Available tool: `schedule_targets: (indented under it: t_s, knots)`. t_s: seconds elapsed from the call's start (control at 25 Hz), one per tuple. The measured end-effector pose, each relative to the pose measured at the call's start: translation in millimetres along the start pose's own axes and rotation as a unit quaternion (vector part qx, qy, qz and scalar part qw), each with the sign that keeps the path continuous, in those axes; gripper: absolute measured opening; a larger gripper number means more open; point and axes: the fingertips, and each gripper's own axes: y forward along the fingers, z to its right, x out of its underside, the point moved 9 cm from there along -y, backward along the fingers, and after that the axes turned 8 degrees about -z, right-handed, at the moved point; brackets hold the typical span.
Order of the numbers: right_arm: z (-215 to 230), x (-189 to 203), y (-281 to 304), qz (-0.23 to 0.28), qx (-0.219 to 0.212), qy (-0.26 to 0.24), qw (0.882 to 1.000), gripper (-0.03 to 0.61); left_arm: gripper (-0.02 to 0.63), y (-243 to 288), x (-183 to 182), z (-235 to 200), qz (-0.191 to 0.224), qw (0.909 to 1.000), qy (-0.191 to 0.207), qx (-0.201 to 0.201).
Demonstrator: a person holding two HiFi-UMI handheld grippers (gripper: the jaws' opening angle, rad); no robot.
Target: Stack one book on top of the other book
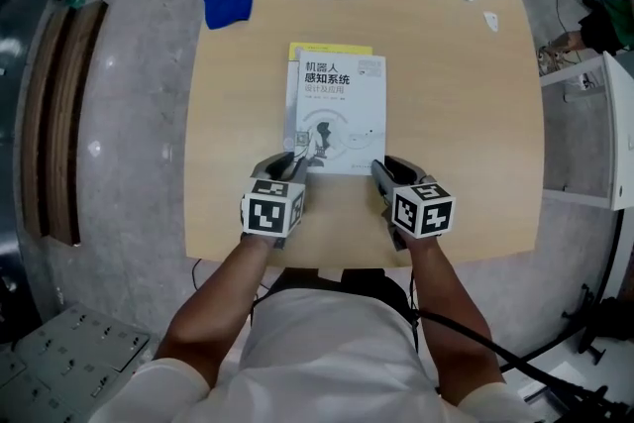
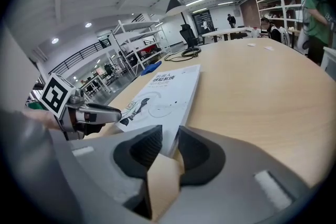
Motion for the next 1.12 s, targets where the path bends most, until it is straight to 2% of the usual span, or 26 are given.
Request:
schedule_targets:
  t_s: [0.32, 0.44, 0.72, 0.88, 1.12]
  knots:
    - [26, 48, -44, 0.021, 0.019, 0.046, 0.999, 0.078, 0.089, 10, 22, 50, -0.016, 0.9978, 0.042, 0.05]
    - [43, 61, -58, 0.023, 0.023, 0.059, 0.998, 0.072, 0.086, 17, 29, 75, -0.023, 0.9968, 0.054, 0.054]
    - [86, 84, -93, 0.024, 0.015, 0.074, 0.997, 0.051, 0.074, 37, 36, 135, -0.02, 0.9975, 0.042, 0.053]
    - [109, 90, -107, 0.019, 0.018, 0.065, 0.998, 0.051, 0.071, 58, 34, 156, -0.035, 0.998, 0.032, 0.043]
    - [135, 93, -118, 0.007, 0.027, 0.037, 0.999, 0.051, 0.072, 75, 26, 181, -0.033, 0.9983, 0.029, 0.038]
